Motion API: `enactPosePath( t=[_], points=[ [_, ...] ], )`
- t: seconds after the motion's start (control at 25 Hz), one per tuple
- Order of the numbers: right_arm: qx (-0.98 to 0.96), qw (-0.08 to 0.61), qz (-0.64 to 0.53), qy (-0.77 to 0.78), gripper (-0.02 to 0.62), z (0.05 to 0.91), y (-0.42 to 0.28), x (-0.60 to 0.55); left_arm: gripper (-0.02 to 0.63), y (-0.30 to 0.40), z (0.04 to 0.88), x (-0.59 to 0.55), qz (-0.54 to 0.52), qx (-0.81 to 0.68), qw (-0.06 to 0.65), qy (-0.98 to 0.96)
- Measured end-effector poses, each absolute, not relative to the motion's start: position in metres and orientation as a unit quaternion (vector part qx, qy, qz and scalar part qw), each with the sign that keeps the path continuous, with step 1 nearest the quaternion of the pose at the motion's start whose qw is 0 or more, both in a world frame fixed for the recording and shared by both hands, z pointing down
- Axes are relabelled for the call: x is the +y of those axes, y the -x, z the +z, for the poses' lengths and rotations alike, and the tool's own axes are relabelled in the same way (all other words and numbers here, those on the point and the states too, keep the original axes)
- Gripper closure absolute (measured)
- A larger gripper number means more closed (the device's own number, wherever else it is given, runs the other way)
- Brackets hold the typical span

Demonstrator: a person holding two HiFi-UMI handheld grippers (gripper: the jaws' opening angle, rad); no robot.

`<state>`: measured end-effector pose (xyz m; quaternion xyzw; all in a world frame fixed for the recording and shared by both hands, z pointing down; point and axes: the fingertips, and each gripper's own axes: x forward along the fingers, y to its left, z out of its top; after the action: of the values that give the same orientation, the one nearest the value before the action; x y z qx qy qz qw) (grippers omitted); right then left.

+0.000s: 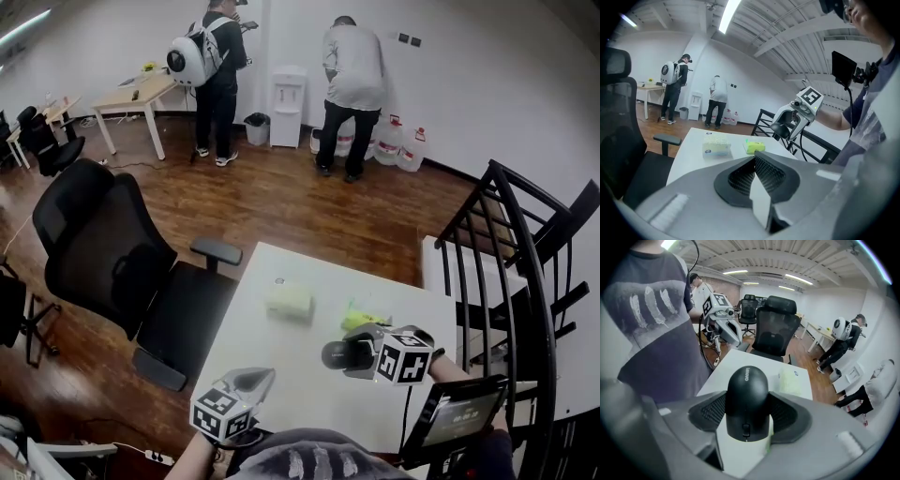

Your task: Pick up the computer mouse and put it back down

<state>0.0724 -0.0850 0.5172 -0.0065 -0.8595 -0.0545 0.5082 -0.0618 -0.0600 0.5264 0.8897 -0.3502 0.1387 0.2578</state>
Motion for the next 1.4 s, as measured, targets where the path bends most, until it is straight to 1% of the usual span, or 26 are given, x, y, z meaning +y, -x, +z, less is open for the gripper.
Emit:
enactPosePath(
  t=[0.4,0.88,1.4],
  points=[
    [-0.849,0.528,-0.015,0.024,0.308,0.577,-0.069,-0.083,0.589,0.066,0.534,-0.056,0.144,-0.358,0.262,-0.884],
    [-0.831,0.555,0.031,0.004,0.308,0.649,-0.076,-0.083,0.589,0.065,0.538,-0.055,0.151,-0.357,0.265,-0.883],
    [-0.82,0.569,0.064,-0.001,0.308,0.695,-0.078,-0.076,0.589,0.065,0.541,-0.058,0.164,-0.354,0.261,-0.883]
  ],
)
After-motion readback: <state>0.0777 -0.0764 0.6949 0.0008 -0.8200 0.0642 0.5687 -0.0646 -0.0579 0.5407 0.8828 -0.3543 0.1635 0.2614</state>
